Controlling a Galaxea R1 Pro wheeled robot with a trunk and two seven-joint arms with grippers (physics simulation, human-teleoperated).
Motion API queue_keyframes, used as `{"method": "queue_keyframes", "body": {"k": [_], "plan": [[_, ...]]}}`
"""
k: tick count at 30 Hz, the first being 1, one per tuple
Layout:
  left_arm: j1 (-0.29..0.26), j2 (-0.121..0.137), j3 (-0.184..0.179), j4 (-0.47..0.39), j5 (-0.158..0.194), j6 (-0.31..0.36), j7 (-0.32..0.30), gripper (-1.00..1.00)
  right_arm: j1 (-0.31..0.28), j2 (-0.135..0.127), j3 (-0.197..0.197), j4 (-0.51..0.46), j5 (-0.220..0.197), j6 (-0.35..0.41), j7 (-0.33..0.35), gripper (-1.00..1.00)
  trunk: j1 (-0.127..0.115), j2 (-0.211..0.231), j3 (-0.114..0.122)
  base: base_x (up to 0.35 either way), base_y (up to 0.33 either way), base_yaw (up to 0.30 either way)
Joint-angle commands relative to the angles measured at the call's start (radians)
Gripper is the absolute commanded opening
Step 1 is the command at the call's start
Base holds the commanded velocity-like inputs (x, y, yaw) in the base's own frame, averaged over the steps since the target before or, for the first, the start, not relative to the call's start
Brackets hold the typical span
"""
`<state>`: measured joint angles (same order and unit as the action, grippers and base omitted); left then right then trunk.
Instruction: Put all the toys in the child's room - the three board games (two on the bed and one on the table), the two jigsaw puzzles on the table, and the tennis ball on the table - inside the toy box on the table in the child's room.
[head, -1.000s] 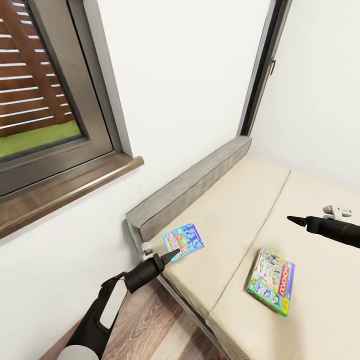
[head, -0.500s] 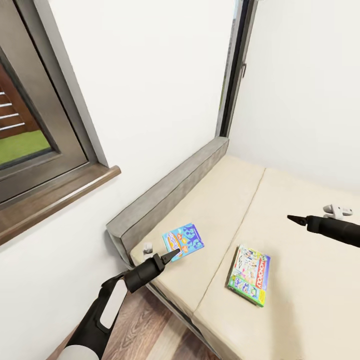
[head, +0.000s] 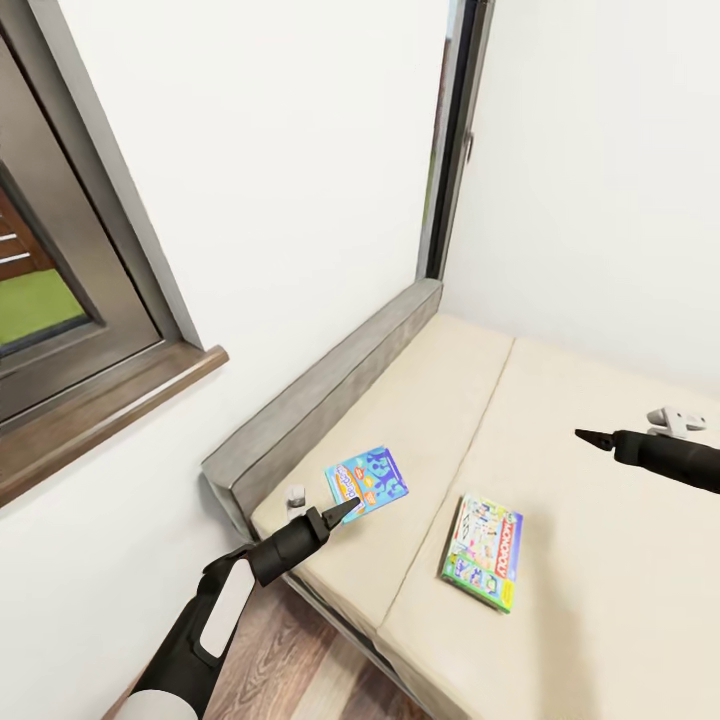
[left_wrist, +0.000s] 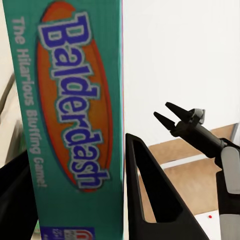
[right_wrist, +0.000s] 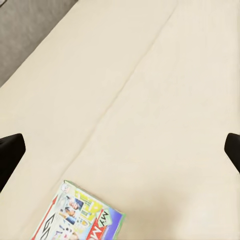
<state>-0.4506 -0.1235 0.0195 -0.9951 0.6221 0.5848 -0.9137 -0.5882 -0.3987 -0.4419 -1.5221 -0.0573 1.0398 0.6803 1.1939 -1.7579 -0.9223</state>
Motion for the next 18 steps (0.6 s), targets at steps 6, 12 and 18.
{"method": "queue_keyframes", "body": {"k": [6, 12, 18], "plan": [[0.000, -0.001, 0.002, 0.000, 0.002, 0.007, -0.002, -1.00, -0.001, 0.000, -0.001, -0.003, -0.005, 0.007, -0.001, 1.00, -0.023, 0.042, 0.018, 0.000, 0.000, -0.026], [0.000, -0.001, 0.002, 0.001, 0.002, 0.007, -0.002, -1.00, -0.001, 0.000, -0.001, -0.005, -0.005, 0.007, -0.001, 1.00, -0.046, 0.084, 0.037, 0.000, 0.000, -0.097], [0.000, -0.001, 0.002, 0.001, 0.002, 0.007, -0.001, -1.00, -0.001, 0.000, -0.001, -0.006, -0.006, 0.007, -0.001, 1.00, -0.069, 0.126, 0.056, 0.000, 0.000, -0.247]]}}
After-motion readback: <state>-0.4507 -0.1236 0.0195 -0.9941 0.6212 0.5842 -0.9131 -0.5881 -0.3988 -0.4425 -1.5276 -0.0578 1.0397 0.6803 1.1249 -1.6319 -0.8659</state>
